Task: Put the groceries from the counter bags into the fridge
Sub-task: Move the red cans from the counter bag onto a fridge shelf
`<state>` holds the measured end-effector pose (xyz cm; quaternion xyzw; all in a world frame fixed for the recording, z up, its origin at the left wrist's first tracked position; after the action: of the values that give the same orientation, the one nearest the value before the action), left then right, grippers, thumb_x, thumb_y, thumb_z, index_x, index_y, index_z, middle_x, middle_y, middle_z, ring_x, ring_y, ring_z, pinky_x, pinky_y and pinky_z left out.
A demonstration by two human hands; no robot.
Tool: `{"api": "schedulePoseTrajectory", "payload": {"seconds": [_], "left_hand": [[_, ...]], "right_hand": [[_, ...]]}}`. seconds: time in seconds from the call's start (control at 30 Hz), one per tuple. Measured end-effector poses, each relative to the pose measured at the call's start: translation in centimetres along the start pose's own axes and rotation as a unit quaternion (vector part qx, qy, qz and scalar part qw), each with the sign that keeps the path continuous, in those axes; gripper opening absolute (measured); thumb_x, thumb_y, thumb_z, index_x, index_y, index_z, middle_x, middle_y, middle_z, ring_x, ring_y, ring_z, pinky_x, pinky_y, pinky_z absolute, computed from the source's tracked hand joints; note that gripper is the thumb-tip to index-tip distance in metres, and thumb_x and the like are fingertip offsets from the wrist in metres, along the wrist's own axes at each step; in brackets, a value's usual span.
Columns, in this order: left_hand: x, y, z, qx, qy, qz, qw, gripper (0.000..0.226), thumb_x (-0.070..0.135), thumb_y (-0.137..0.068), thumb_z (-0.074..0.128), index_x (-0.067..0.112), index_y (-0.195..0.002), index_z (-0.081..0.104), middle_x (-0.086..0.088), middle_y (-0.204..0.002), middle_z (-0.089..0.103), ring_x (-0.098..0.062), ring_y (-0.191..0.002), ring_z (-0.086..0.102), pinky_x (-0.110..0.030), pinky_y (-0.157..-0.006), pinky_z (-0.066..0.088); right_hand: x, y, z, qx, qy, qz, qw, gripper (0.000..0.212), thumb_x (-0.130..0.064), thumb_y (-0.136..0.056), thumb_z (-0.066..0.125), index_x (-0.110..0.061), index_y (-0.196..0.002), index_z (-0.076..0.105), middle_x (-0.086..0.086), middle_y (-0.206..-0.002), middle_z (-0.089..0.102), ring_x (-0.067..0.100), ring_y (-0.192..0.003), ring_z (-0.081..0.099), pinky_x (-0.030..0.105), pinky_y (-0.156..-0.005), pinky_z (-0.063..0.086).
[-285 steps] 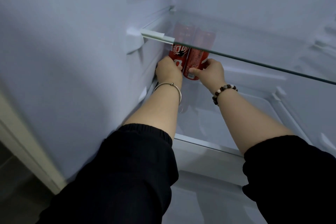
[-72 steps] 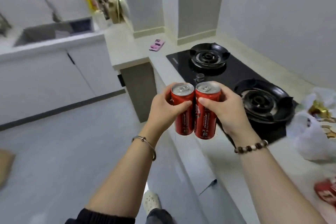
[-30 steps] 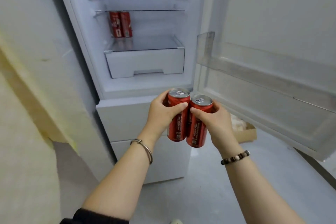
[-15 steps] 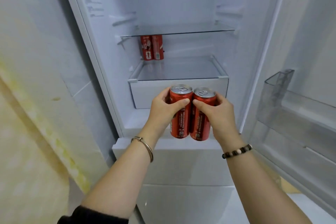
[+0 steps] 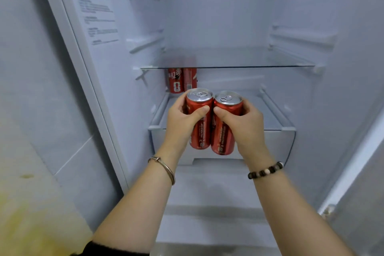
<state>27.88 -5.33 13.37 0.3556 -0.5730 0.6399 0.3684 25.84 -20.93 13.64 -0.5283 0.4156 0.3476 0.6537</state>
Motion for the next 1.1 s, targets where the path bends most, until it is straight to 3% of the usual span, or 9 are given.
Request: {"api": "schedulePoseTrajectory", "payload": {"seconds": [0.17, 0.3, 0.4, 0.63, 0.77, 0.87, 1.0, 1.1], "left_hand": [[-1.4, -5.6, -1.3, -0.002, 0.036, -0.002, 0.999, 0.038, 0.023, -0.073, 0.07, 0.019, -0.11, 0.064, -0.002, -0.103, 0.07, -0.014, -0.095, 0.066, -0.027, -0.081, 0.051], [-1.9, -8.0, -1.3, -0.028, 0.022, 0.02, 0.999, 0.042, 0.021, -0.072, 0.072, 0.015, -0.113, 0.063, -0.003, -0.107, 0.07, -0.017, -0.101, 0.065, -0.035, -0.089, 0.053], [-3.1, -9.2, -1.4, -0.029, 0.012, 0.005, 0.999, 0.044, 0.025, -0.072, 0.073, 0.017, -0.114, 0.063, 0.0, -0.107, 0.07, -0.017, -0.102, 0.065, -0.041, -0.092, 0.052], [-4.5, -11.0, -2.6, 0.048, -0.006, -0.012, 0.999, 0.028, 0.025, -0.074, 0.074, 0.024, -0.101, 0.065, 0.003, -0.096, 0.071, -0.013, -0.092, 0.068, -0.043, -0.088, 0.054], [-5.1, -11.6, -3.2, 0.076, -0.053, -0.014, 0.996, 0.04, 0.029, -0.073, 0.074, 0.024, -0.11, 0.061, 0.005, -0.104, 0.068, -0.011, -0.097, 0.065, -0.039, -0.09, 0.053], [-5.7, -11.3, -3.5, 0.081, -0.091, -0.03, 0.992, 0.051, 0.022, -0.076, 0.075, 0.021, -0.123, 0.055, 0.006, -0.112, 0.064, -0.008, -0.101, 0.062, -0.03, -0.089, 0.051], [-7.4, -10.5, -4.0, 0.069, -0.193, -0.078, 0.976, 0.058, 0.021, -0.075, 0.077, 0.017, -0.127, 0.052, 0.0, -0.12, 0.062, -0.016, -0.109, 0.059, -0.036, -0.094, 0.049], [-8.2, -10.6, -4.7, 0.085, -0.228, -0.094, 0.965, 0.055, 0.018, -0.076, 0.076, 0.016, -0.125, 0.051, -0.002, -0.121, 0.061, -0.019, -0.111, 0.058, -0.03, -0.088, 0.046]], "right_hand": [[0.3, -5.1, 1.8, 0.044, 0.026, -0.009, 0.999, 0.038, -0.016, -0.07, 0.08, -0.02, -0.104, 0.066, -0.006, -0.093, 0.071, 0.005, -0.084, 0.068, 0.024, -0.077, 0.055], [0.7, -7.6, 2.7, 0.054, 0.034, -0.024, 0.998, 0.037, -0.017, -0.07, 0.08, -0.017, -0.104, 0.066, -0.004, -0.095, 0.072, 0.008, -0.086, 0.068, 0.029, -0.08, 0.055], [1.5, -8.8, 3.5, 0.051, 0.034, -0.023, 0.998, 0.034, -0.017, -0.07, 0.08, -0.018, -0.101, 0.067, -0.003, -0.094, 0.072, 0.009, -0.087, 0.069, 0.028, -0.078, 0.055], [3.4, -10.6, 4.6, 0.034, 0.028, -0.004, 0.999, 0.019, -0.018, -0.076, 0.076, -0.024, -0.092, 0.066, -0.005, -0.089, 0.072, 0.01, -0.084, 0.069, 0.023, -0.072, 0.053], [4.0, -11.3, 5.2, -0.015, 0.061, -0.006, 0.998, 0.021, -0.019, -0.08, 0.073, -0.026, -0.096, 0.061, -0.008, -0.092, 0.069, 0.002, -0.084, 0.067, 0.017, -0.071, 0.052], [6.1, -11.6, 5.5, -0.038, 0.084, 0.016, 0.996, 0.029, -0.018, -0.081, 0.072, -0.022, -0.107, 0.06, -0.007, -0.1, 0.068, 0.004, -0.091, 0.065, 0.022, -0.079, 0.052], [9.3, -11.3, 6.4, -0.074, 0.136, 0.048, 0.987, 0.037, -0.017, -0.081, 0.072, -0.017, -0.116, 0.059, -0.004, -0.105, 0.066, 0.009, -0.096, 0.063, 0.029, -0.087, 0.051], [9.9, -11.8, 7.3, -0.079, 0.175, 0.051, 0.98, 0.039, -0.016, -0.082, 0.072, -0.015, -0.118, 0.058, -0.004, -0.106, 0.064, 0.009, -0.094, 0.061, 0.024, -0.081, 0.048]]}}
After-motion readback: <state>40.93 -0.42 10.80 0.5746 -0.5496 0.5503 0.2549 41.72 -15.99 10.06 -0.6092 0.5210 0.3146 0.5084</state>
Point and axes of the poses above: each hand's wrist, its own y-axis away from the middle knuckle, its own z-axis out of the palm, x = y × z, the point moved 7 cm from there along -y, towards the middle knuckle
